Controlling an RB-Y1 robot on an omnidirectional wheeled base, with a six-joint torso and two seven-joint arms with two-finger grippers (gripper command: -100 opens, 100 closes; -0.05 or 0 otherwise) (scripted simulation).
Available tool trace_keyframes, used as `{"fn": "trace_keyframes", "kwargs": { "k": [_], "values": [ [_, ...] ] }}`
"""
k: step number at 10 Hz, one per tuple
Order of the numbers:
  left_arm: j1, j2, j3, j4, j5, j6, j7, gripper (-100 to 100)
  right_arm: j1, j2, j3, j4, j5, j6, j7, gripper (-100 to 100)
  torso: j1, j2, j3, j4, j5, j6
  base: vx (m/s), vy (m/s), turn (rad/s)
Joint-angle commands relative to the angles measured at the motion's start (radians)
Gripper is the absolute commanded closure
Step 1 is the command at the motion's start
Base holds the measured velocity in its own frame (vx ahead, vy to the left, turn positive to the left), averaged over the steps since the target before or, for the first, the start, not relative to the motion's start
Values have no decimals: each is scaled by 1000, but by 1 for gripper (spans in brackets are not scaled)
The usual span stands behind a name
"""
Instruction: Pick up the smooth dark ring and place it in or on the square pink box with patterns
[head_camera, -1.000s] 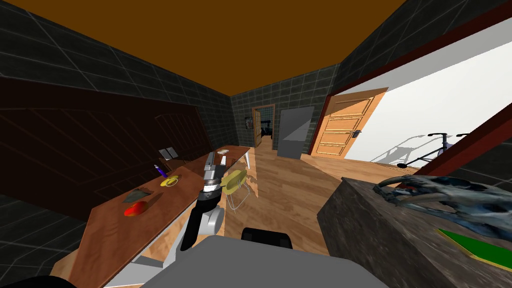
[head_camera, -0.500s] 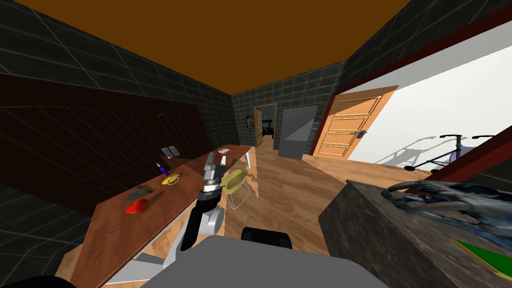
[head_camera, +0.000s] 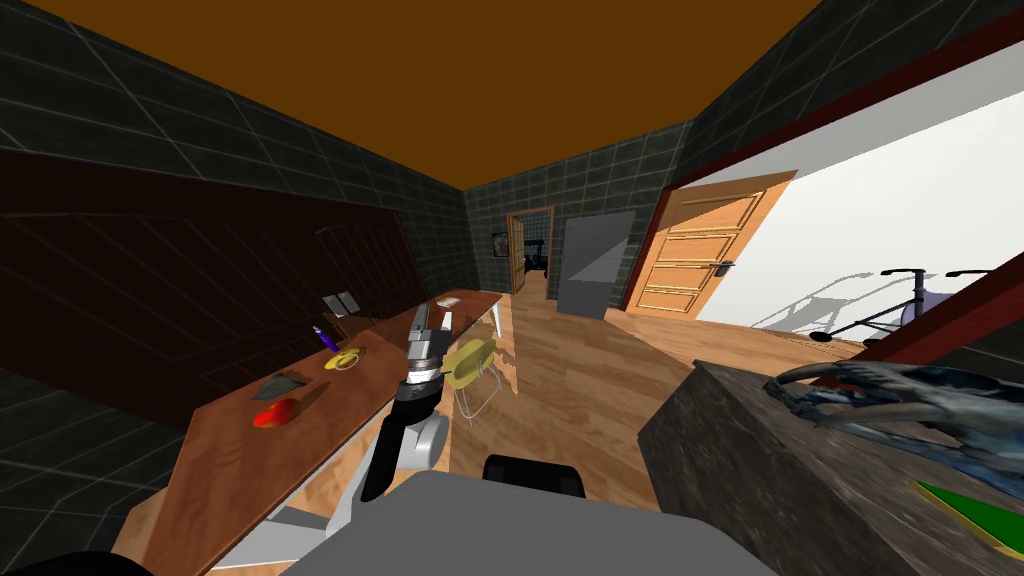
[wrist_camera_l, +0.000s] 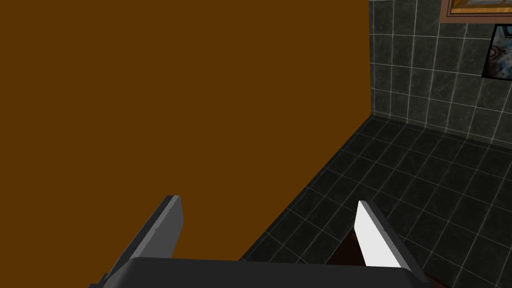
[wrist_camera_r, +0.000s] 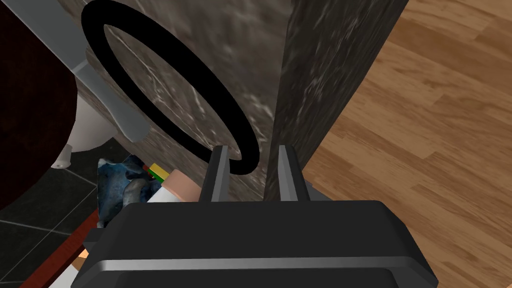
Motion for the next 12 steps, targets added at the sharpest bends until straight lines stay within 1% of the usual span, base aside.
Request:
{"fn": "trace_keyframes", "kwargs": {
  "k": [1,2,3,4,5,6,9,12],
  "values": [
    [0,0,0,0,0,0,0,0,0,0,0,0,0,0,0,100,0,0,0,0,0,0,0,0,0],
    [0,0,0,0,0,0,0,0,0,0,0,0,0,0,0,0,-1,0,0,0,0,0,0,0,0],
    [0,0,0,0,0,0,0,0,28,0,-12,-21,-4,-1,1,100,-1,0,0,0,0,0,10,16,-31],
    [0,0,0,0,0,0,0,0,15,4,-3,-14,-2,-5,1,100,0,1,0,-1,3,2,7,11,-12],
    [0,0,0,0,0,0,0,0,17,4,-4,-16,-2,-7,1,0,0,1,0,-1,3,2,0,0,0],
    [0,0,0,0,0,0,0,0,38,-38,-2,-2,-22,-5,-10,100,-1,2,0,-1,3,1,59,53,-18],
    [0,0,0,0,0,0,0,0,73,-109,-2,21,-55,-3,-30,100,8,-3,-3,-3,4,2,74,124,-15],
    [0,0,0,0,0,0,0,0,119,-199,-3,50,-99,-3,-57,100,5,-4,-3,-3,4,1,65,89,-6]
  ]
}}
